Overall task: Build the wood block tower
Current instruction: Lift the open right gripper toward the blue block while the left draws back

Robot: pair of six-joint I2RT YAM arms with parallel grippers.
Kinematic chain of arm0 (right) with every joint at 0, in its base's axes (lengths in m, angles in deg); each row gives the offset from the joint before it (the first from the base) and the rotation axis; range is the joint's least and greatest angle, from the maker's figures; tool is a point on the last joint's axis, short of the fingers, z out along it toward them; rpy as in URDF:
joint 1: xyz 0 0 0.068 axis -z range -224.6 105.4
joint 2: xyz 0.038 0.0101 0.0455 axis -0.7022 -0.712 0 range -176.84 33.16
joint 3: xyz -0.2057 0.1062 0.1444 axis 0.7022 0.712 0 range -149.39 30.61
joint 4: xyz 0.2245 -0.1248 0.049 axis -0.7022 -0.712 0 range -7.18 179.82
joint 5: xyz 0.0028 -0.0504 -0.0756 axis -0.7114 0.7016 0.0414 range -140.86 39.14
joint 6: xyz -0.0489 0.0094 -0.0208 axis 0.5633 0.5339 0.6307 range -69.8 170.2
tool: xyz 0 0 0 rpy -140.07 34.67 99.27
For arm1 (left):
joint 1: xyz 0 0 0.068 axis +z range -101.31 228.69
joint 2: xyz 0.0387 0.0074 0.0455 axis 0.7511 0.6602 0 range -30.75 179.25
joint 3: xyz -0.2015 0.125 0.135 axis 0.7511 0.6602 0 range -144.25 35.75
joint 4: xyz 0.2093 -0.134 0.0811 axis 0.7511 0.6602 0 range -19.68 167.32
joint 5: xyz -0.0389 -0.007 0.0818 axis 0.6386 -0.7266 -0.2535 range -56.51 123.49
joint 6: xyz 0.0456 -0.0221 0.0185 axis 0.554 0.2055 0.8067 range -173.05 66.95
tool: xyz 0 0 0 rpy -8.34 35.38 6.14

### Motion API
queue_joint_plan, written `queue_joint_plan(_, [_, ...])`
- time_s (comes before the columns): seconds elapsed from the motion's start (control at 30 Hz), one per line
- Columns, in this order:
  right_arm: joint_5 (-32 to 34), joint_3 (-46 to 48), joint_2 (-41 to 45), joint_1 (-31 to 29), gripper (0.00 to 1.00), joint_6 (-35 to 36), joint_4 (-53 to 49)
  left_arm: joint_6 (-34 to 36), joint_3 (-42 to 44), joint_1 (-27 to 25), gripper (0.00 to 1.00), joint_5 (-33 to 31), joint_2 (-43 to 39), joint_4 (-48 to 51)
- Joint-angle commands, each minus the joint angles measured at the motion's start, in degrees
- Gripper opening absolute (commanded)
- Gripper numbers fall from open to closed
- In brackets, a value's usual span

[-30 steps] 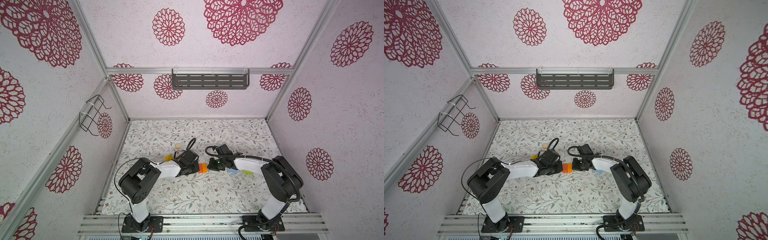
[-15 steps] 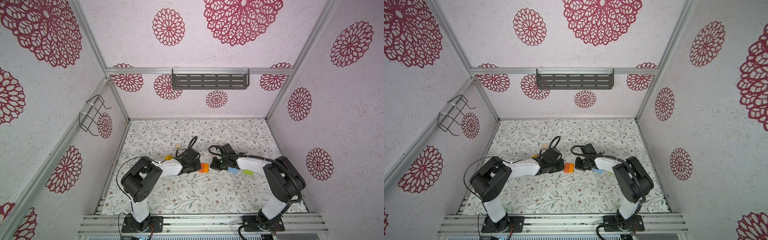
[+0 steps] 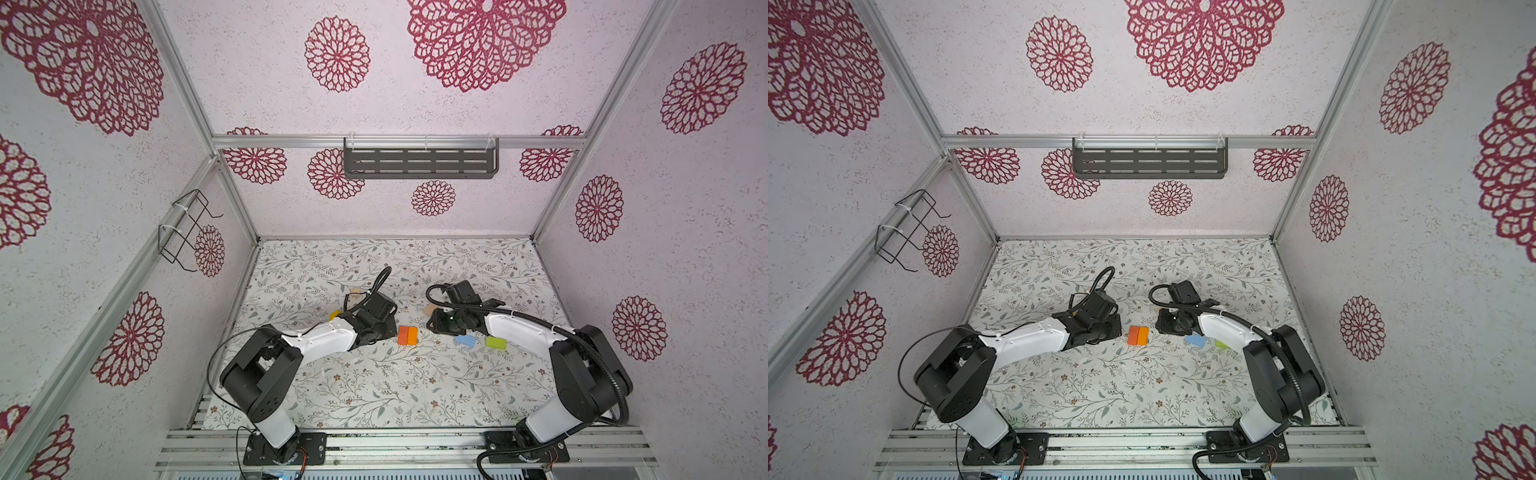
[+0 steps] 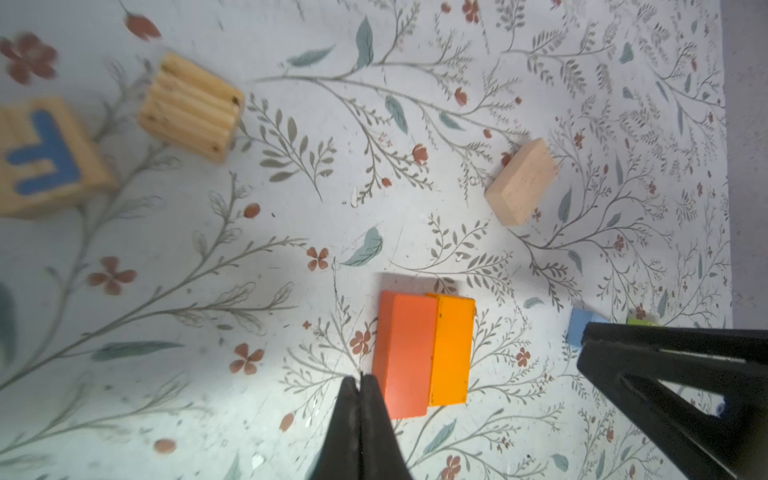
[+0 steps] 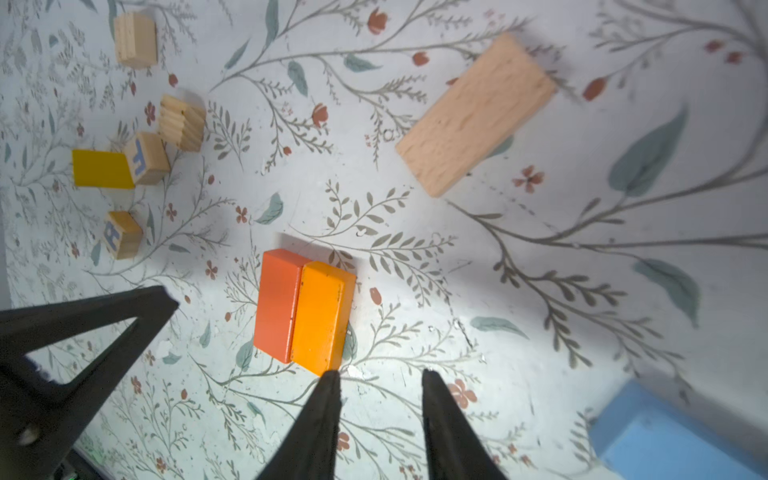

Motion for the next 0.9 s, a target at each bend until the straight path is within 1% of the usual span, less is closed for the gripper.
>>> queue_joint_plan(0.0, [8.67, -2.31, 3.36, 0.40, 0.46, 1.18, -8.83, 0.88, 0.17, -0.60, 0.37, -5.54, -4.55, 5.14])
queue_joint_plan(0.03, [11.16, -2.45, 3.83, 0.49, 0.48, 0.79, -10.86, 0.82, 0.69, -0.56, 0.55, -5.94, -5.70, 5.54])
queue_joint_plan(0.07, [12.87, -2.24, 4.44, 0.47, 0.52, 0.48, -12.20, 0.72, 1.24, -0.59, 0.67, -6.23, -6.97, 5.93])
queue_joint_plan(0.1, [13.74, -1.81, 5.10, 0.57, 0.60, 0.21, -12.89, 0.62, 1.75, -0.56, 0.76, -6.58, -7.91, 6.15])
queue_joint_plan(0.13, [14.31, -1.16, 5.89, 0.57, 0.65, -0.17, -13.32, 0.53, 2.29, -0.54, 0.82, -6.76, -8.86, 6.52])
queue_joint_plan(0.17, [14.92, -0.44, 6.69, 0.58, 0.66, -0.62, -13.66, 0.44, 2.91, -0.54, 0.89, -6.98, -9.81, 6.64])
queue_joint_plan(0.2, [15.43, 0.07, 7.36, 0.66, 0.66, -1.01, -13.92, 0.36, 3.51, -0.57, 0.92, -7.12, -10.60, 6.61])
queue_joint_plan(0.27, [16.53, 1.58, 9.06, 0.66, 0.67, -1.87, -14.16, 0.09, 4.74, -0.56, 0.96, -7.73, -12.16, 6.89])
queue_joint_plan(0.4, [18.35, 3.70, 11.07, 0.91, 0.70, -2.99, -14.87, -0.17, 6.59, -0.55, 1.00, -9.23, -14.67, 8.16])
queue_joint_plan(0.47, [19.30, 4.65, 11.55, 0.92, 0.73, -3.32, -15.23, -0.34, 7.34, -0.56, 0.99, -10.10, -15.85, 8.90])
queue_joint_plan(0.53, [20.12, 5.32, 11.62, 1.00, 0.78, -3.37, -15.19, -0.64, 7.87, -0.56, 0.98, -11.07, -16.77, 9.78])
queue_joint_plan(0.63, [21.17, 6.70, 11.89, 0.99, 0.81, -4.38, -13.95, -2.15, 8.24, -0.52, 0.97, -14.17, -17.76, 12.07])
queue_joint_plan(0.73, [22.08, 7.73, 11.75, 0.97, 0.83, -5.81, -12.61, -2.61, 8.73, -0.52, 0.97, -15.41, -18.34, 12.58])
queue_joint_plan(0.87, [23.07, 7.73, 9.25, 0.96, 0.84, -6.63, -11.94, -2.63, 8.95, -0.41, 0.97, -15.73, -18.48, 12.87])
